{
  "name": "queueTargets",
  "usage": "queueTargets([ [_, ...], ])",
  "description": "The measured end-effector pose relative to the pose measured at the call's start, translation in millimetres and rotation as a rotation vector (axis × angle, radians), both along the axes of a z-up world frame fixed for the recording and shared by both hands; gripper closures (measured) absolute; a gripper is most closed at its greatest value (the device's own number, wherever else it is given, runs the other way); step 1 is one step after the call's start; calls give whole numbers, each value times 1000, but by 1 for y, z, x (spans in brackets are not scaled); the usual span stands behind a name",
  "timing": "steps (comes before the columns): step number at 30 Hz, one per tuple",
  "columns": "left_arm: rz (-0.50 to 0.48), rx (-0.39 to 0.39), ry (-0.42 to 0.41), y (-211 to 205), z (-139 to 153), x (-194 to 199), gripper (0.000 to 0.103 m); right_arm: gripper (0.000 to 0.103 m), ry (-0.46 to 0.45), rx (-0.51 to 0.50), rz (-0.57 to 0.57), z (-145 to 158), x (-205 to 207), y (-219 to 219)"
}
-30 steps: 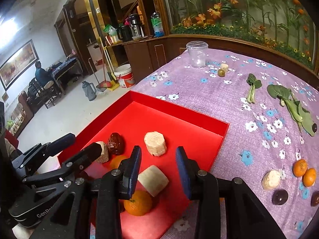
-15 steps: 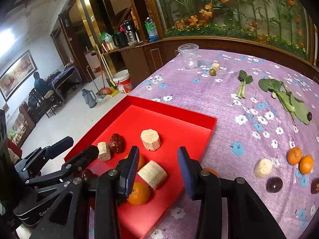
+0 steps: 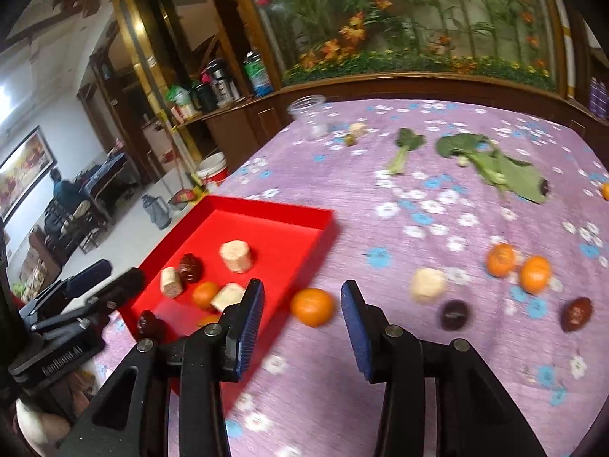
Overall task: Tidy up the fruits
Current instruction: 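Withdraw both tools from the tray toward the remaining fruits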
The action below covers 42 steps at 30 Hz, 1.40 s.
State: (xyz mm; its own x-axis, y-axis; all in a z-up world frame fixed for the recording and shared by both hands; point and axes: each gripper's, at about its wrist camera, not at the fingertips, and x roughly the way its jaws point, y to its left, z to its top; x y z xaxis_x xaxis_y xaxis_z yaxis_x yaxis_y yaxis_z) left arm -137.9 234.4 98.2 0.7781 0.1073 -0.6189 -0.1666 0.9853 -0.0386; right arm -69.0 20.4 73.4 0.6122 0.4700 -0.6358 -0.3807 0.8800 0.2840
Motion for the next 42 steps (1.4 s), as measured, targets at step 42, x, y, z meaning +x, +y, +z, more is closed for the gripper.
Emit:
queueTargets([
  [42,-400,-164,260,-160,-66,139,32,47,111,-76,-370,-51,24,-198],
])
